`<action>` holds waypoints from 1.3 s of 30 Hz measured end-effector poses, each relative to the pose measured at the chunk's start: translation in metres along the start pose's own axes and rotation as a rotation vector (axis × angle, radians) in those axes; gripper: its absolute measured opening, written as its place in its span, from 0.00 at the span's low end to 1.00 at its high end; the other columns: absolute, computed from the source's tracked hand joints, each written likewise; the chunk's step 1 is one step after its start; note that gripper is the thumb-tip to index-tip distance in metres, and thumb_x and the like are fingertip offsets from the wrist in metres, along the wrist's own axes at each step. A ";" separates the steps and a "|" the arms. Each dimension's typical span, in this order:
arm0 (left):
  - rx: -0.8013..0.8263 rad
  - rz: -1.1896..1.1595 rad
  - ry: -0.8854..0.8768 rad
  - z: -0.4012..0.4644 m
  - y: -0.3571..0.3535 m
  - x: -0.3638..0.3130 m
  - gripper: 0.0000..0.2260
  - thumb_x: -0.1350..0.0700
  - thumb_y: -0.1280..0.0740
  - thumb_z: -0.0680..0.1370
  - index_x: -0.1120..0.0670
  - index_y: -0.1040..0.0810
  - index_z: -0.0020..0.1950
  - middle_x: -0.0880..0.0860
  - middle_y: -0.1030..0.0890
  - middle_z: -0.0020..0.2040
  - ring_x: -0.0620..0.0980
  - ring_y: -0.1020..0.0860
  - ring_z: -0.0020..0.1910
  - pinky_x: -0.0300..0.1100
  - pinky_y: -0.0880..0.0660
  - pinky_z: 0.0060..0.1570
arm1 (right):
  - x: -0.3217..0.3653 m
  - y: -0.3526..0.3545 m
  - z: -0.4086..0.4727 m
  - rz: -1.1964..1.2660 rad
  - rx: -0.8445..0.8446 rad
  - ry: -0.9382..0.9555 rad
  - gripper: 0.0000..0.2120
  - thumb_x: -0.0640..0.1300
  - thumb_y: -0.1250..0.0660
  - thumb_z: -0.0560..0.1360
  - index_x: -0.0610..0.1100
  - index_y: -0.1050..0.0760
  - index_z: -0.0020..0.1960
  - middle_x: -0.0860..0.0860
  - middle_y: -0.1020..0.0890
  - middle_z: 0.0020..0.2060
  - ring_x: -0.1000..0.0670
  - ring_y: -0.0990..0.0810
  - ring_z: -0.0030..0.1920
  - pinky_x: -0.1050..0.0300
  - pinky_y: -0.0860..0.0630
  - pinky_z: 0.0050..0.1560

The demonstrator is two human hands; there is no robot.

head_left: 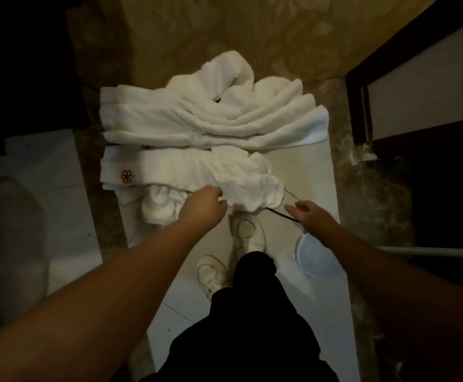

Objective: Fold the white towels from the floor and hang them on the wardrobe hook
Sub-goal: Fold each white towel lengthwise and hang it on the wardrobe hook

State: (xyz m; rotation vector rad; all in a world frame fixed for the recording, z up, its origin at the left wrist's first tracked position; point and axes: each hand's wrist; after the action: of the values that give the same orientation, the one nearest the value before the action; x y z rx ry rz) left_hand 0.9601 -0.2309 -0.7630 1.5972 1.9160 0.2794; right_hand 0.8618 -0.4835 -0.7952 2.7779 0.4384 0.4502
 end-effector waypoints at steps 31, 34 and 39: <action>0.019 0.274 -0.181 0.137 -0.073 -0.056 0.10 0.57 0.39 0.83 0.58 0.20 0.58 0.57 0.20 0.57 0.57 0.22 0.55 0.49 0.27 0.59 | -0.042 -0.024 0.097 0.845 0.278 -0.015 0.06 0.40 0.32 0.80 0.49 0.26 0.54 0.54 0.22 0.39 0.57 0.25 0.34 0.61 0.33 0.36; 0.080 -0.159 -0.243 0.103 -0.041 -0.083 0.11 0.63 0.38 0.80 0.55 0.19 0.58 0.50 0.20 0.54 0.48 0.24 0.53 0.33 0.30 0.50 | -0.018 -0.008 0.059 0.681 0.266 0.129 0.08 0.37 0.32 0.79 0.48 0.28 0.50 0.57 0.24 0.31 0.57 0.30 0.29 0.63 0.35 0.30; 0.341 -0.448 -0.339 0.053 0.033 -0.125 0.23 0.70 0.40 0.73 0.47 0.17 0.57 0.47 0.16 0.58 0.42 0.20 0.57 0.35 0.24 0.53 | 0.041 0.033 -0.008 0.556 0.262 0.339 0.10 0.36 0.29 0.77 0.50 0.26 0.45 0.54 0.29 0.29 0.53 0.35 0.30 0.59 0.39 0.30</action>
State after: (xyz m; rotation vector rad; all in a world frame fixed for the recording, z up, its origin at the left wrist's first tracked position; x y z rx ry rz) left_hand 1.0269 -0.3528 -0.7463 1.2576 2.0493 -0.4963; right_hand 0.9045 -0.4981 -0.7662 3.0609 -0.2462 1.0650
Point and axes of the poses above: each hand's wrist, its own z-axis towards the middle knuckle, its own y-axis out of the back of the hand, x = y × z
